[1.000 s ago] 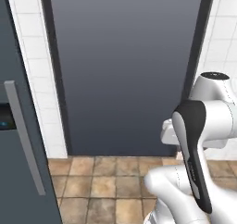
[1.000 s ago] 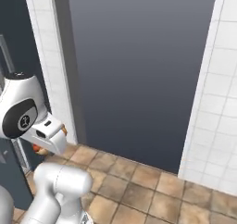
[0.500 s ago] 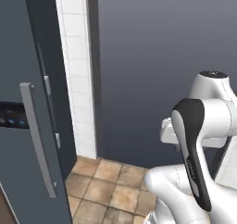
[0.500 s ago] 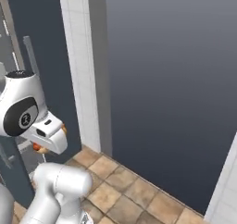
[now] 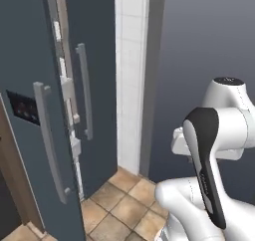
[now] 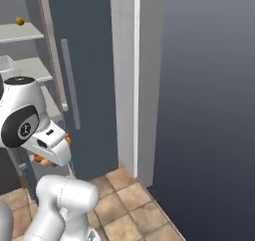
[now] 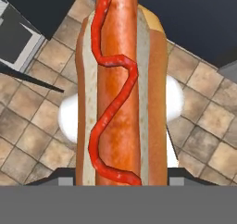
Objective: Store the hot dog in the freezer for long-term storage. Close the freezer door after placing the cooked food.
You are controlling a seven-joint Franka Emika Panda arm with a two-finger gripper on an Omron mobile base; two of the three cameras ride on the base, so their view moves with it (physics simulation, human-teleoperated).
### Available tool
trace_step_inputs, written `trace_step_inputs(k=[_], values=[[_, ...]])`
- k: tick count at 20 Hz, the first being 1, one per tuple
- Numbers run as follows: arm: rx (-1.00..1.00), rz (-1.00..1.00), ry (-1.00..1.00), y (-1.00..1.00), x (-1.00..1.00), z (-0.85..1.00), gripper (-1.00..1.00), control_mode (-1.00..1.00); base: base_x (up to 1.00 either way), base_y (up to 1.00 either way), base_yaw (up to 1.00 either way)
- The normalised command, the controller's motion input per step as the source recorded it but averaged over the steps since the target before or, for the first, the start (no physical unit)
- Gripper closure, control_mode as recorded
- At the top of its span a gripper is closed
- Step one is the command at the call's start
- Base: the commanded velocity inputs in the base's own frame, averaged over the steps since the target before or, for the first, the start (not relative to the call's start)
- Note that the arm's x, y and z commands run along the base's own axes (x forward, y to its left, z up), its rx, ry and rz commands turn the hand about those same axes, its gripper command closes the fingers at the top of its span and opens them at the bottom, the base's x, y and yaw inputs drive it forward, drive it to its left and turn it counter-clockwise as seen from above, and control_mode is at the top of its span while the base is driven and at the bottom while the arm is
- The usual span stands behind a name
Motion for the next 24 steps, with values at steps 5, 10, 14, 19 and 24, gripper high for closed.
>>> trace_step_inputs(k=[5,10,14,19,24], values=[[0.0,0.0,0.0,0.0,0.0,0.0,1.0,1.0,0.24,-0.79,0.64],[0.0,0.0,0.0,0.0,0.0,0.0,1.0,1.0,0.12,-0.57,0.61],[0.0,0.0,0.0,0.0,0.0,0.0,1.0,1.0,0.09,-0.54,0.62],[0.0,0.0,0.0,0.0,0.0,0.0,1.0,1.0,0.12,-0.6,0.61],[0.0,0.0,0.0,0.0,0.0,0.0,1.0,1.0,0.16,-0.61,0.56]])
